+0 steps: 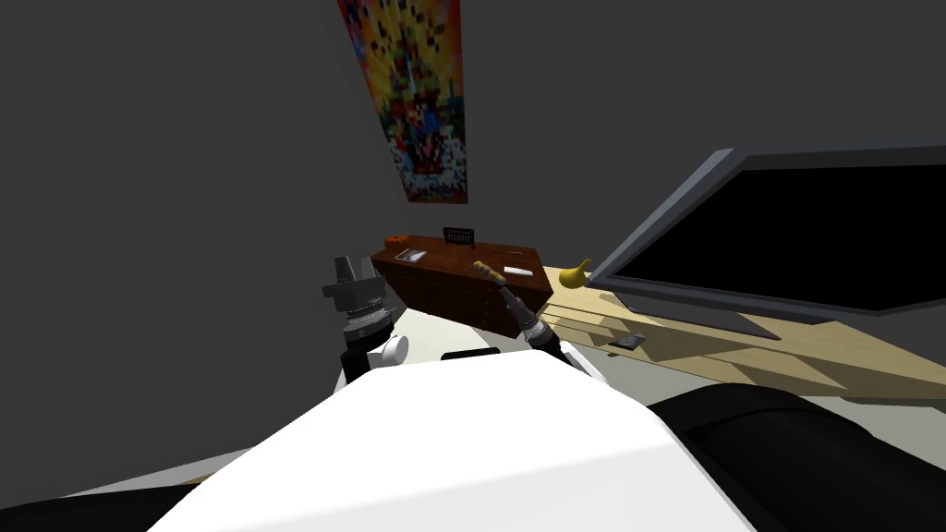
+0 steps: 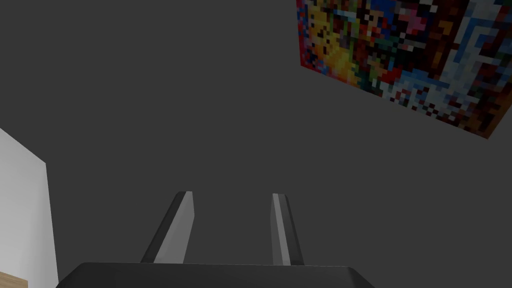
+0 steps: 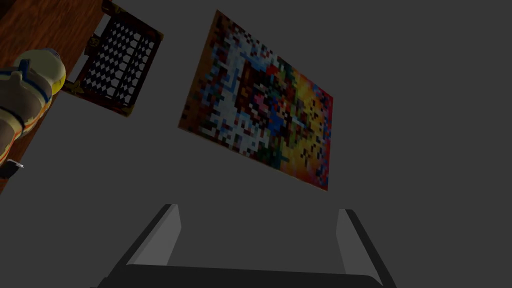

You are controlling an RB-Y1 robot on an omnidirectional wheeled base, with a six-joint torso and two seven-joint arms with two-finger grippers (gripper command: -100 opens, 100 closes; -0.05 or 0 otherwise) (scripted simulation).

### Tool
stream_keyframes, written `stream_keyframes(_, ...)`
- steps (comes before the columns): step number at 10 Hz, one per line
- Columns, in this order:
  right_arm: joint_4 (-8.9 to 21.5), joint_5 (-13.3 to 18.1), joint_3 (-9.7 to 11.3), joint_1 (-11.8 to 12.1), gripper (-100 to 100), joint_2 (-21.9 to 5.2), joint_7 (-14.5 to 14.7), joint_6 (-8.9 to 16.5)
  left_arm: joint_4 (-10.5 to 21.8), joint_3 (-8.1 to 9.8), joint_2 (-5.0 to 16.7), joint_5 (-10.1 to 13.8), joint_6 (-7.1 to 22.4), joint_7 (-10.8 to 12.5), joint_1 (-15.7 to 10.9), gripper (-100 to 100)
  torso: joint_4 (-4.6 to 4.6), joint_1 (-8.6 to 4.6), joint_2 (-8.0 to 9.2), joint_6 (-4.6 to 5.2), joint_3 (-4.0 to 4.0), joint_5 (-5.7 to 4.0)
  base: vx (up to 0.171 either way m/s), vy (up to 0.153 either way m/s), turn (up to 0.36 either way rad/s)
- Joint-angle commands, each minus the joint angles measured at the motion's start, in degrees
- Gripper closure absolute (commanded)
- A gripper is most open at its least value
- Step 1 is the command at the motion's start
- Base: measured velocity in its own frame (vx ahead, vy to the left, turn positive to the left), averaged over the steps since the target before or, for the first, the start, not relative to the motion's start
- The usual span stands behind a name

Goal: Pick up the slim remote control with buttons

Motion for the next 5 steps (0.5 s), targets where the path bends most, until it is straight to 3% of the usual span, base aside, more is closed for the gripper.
stream_keyframes(1, 1.74, 0.65, 0.8, -0.31, -100, -1.85, 0.42, -0.92, 0.0, 0.0, 0.0, 0.0, 0.0, 0.0, 0.0, 0, 0.0, 0.0, 0.0, 0.0, 0.0, 0.0, 0.004, 0.077, 0.024)
stream_keyframes(5, 5.31, 2.79, 3.0, 0.01, -100, -8.57, 1.05, -2.52, 0.0, 0.0, 0.0, 0.0, 0.0, 0.0, 0.0, 0, 0.0, -0.04, -0.02, 0.0, -0.01, -0.01, 0.009, 0.075, 0.056)
